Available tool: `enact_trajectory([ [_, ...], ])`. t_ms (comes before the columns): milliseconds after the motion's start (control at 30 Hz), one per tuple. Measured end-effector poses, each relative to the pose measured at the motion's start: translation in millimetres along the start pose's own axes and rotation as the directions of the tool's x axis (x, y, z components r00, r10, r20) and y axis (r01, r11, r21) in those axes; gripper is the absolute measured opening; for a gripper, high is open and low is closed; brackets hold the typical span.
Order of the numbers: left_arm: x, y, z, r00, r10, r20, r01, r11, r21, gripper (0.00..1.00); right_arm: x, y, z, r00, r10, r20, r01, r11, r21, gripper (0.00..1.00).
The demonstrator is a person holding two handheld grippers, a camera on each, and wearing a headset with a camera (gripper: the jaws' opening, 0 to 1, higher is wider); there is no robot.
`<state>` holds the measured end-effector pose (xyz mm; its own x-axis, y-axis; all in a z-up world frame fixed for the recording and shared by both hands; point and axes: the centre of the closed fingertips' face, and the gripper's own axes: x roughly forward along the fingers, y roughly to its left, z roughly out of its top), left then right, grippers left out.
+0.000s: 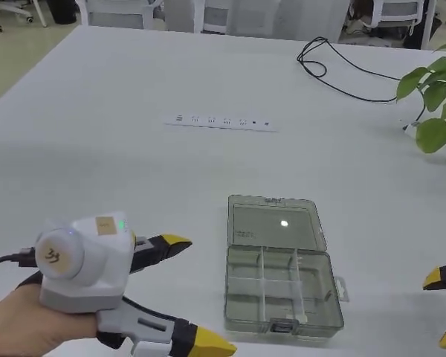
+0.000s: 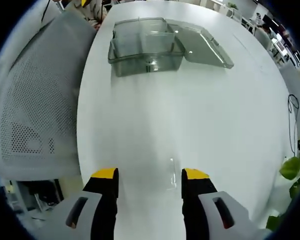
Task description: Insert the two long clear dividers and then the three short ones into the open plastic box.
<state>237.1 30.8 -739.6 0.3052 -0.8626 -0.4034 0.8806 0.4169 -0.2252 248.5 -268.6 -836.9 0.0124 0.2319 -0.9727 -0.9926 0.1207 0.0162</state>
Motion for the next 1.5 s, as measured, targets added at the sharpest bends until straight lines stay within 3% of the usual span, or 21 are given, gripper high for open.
enact_trajectory([
  [433, -2.0, 1.1, -0.6, 1.0, 0.008, 0.002, -0.008, 1.0, -0.009, 1.0, 9.8, -7.0, -12.6, 0.9984, 0.002, -0.056, -0.005, 0.999, -0.047, 0.47],
  [967, -5.1, 1.0, -1.7, 0.9999, 0.013, 0.005, -0.013, 1.0, -0.012, 1.0, 8.9, -6.1, -12.6, 0.9989, -0.02, -0.041, 0.019, 0.999, -0.035, 0.33],
  [1200, -5.2, -0.7, -1.0, 0.9999, 0.01, 0.005, -0.01, 1.0, -0.009, 1.0, 9.1, -5.6, -12.0, 0.998, -0.032, -0.054, 0.03, 0.999, -0.031, 0.33],
  [1500, -7.7, 1.3, 0.4, 0.9999, 0.016, 0.006, -0.016, 1.0, -0.008, 1.0, -0.1, -5.0, 6.6, 0.9962, -0.087, 0.0, 0.087, 0.996, -0.024, 0.33],
])
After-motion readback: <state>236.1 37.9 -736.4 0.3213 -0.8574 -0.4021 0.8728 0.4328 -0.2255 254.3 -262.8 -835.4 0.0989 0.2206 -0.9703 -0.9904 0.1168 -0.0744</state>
